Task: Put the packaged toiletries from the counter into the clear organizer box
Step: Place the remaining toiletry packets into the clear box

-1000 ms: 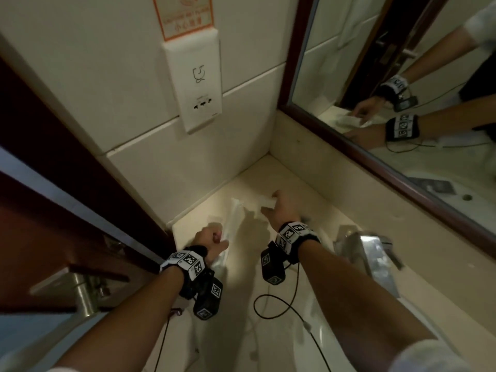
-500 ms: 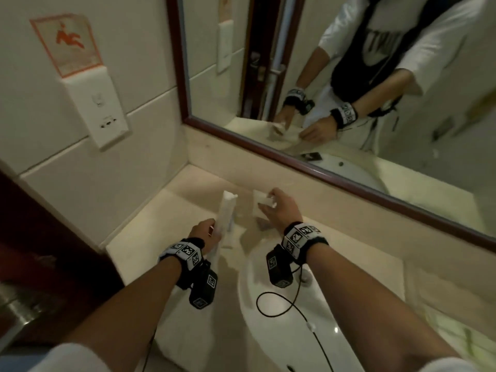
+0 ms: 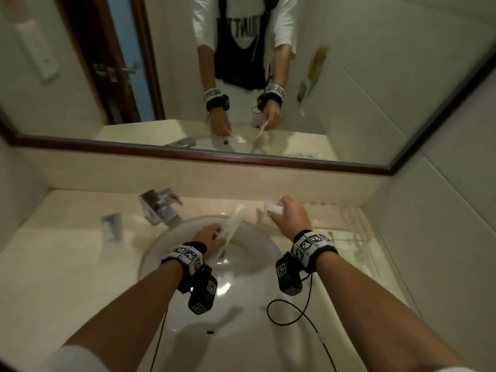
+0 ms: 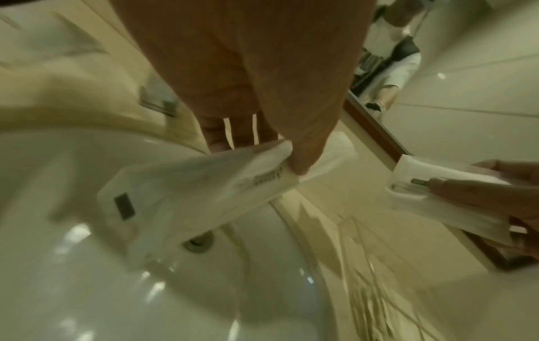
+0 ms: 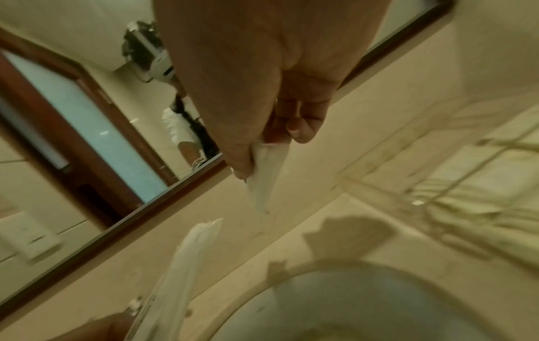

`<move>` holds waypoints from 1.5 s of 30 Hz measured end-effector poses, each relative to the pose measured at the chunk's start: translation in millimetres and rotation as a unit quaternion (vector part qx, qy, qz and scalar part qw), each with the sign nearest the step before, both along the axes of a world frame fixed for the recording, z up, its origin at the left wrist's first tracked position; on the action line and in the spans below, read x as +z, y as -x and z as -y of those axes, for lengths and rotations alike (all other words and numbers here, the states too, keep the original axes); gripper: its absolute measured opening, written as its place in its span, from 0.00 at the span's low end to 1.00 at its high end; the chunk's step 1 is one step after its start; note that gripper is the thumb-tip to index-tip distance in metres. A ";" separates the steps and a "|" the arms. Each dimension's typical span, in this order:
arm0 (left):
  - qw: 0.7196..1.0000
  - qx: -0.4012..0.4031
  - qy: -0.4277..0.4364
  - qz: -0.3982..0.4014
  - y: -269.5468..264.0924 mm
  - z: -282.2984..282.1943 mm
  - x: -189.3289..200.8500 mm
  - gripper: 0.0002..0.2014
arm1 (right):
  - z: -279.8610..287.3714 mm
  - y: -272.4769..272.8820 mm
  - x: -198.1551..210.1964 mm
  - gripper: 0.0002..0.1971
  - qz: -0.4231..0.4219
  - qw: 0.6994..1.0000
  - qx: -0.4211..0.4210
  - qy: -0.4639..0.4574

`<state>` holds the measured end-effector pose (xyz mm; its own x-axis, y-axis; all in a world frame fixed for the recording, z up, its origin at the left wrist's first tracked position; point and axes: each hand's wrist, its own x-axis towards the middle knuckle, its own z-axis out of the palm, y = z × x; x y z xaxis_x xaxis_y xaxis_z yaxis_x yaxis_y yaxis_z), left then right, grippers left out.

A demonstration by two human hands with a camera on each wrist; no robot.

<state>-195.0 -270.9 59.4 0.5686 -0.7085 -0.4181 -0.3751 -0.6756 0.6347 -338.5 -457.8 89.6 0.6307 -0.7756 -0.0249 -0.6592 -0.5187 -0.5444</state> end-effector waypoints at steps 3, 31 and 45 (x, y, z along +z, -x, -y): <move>0.998 -0.054 -0.013 -0.006 37.5 39.3 -0.8 0.21 | 29.2 53.5 -5.7 0.17 0.012 0.999 -0.045 -0.007; 0.959 -0.253 -0.077 0.100 195.5 209.7 -48.1 0.20 | 147.9 249.4 -38.9 0.19 0.058 0.978 -0.195 -0.051; 0.944 -0.295 -0.088 0.118 221.7 258.6 -79.9 0.21 | 170.7 262.9 -51.2 0.15 0.049 0.975 -0.206 -0.067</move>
<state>-416.7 -529.5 -20.5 0.1884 -0.8622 -0.4702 -0.8364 -0.3918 0.3833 -601.4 -628.4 38.4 0.2706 -0.9576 -0.0989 -0.7379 -0.1403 -0.6601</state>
